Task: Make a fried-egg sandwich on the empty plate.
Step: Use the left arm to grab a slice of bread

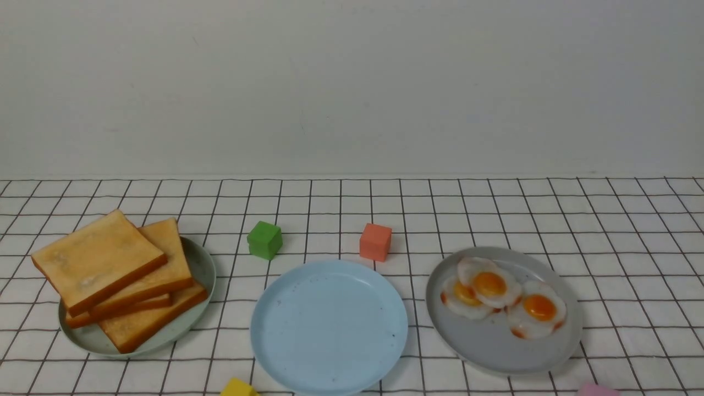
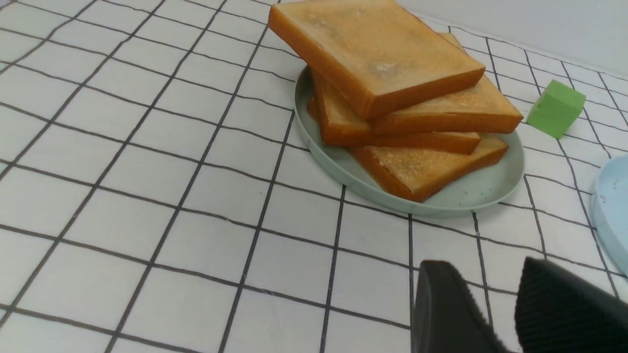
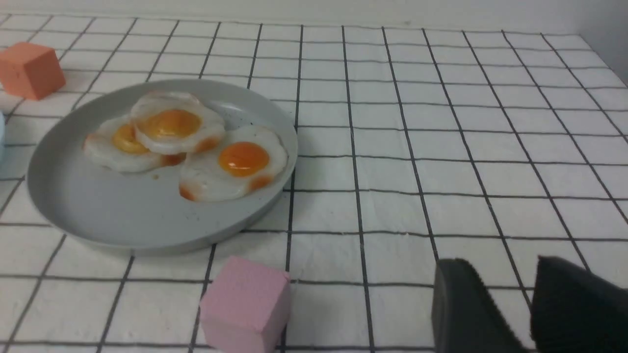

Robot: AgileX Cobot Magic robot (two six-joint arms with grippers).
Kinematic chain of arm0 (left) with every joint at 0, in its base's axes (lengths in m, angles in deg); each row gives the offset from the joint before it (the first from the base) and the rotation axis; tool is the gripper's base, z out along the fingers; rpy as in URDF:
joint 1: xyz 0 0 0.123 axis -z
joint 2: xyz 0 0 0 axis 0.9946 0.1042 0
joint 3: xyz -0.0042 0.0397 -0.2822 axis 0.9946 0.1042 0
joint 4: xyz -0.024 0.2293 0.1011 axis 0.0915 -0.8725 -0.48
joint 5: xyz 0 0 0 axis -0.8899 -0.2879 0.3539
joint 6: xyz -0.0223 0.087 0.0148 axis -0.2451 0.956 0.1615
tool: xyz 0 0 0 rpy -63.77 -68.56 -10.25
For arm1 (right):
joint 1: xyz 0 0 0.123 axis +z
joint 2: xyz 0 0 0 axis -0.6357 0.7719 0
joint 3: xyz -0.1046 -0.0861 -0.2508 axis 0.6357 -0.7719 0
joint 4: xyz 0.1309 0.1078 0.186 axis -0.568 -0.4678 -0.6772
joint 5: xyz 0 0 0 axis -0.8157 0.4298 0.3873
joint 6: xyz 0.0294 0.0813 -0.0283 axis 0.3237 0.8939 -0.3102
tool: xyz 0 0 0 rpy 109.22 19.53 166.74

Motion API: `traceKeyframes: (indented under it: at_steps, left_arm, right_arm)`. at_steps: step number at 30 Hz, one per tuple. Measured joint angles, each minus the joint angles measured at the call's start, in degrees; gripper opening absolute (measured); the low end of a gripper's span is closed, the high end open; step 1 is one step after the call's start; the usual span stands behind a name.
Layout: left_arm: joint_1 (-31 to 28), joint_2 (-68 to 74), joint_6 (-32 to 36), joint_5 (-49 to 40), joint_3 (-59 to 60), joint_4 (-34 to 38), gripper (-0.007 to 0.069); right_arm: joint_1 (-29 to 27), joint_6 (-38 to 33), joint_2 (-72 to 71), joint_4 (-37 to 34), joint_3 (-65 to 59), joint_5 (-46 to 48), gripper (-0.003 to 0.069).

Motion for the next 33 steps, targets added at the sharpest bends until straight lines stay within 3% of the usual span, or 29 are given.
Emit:
traceKeyframes:
  at_steps: [4, 11, 18, 23, 27, 33]
  left_arm:
    - [0.0, 0.0, -0.1, 1.1, 0.0, -0.5, 0.0238]
    - [0.0, 0.0, -0.2, 10.5, 0.0, 2.1, 0.0238]
    - [0.0, 0.0, -5.9, 18.1, 0.0, 13.8, 0.0238]
    - [0.0, 0.0, -8.5, 22.6, 0.0, 17.3, 0.0238]
    - [0.0, 0.0, -8.9, 28.5, -0.3, 18.0, 0.0238]
    - [0.0, 1.8, -8.9, 21.9, -10.4, 16.7, 0.0238]
  right_arm:
    - [0.0, 0.0, 0.0, -2.3, 0.0, -4.9, 0.0241]
    - [0.0, 0.4, 0.0, -9.0, 0.0, -18.4, 0.0241]
    - [0.0, 3.0, 0.2, -10.3, 0.0, -34.0, 0.0241]
    - [0.0, 5.2, 3.1, -10.4, 0.1, -40.3, 0.0241]
    - [0.0, 13.0, 9.9, -10.5, 5.6, -42.6, 0.0241]
    - [0.0, 27.3, 24.4, -7.2, 21.4, -38.8, 0.0241]
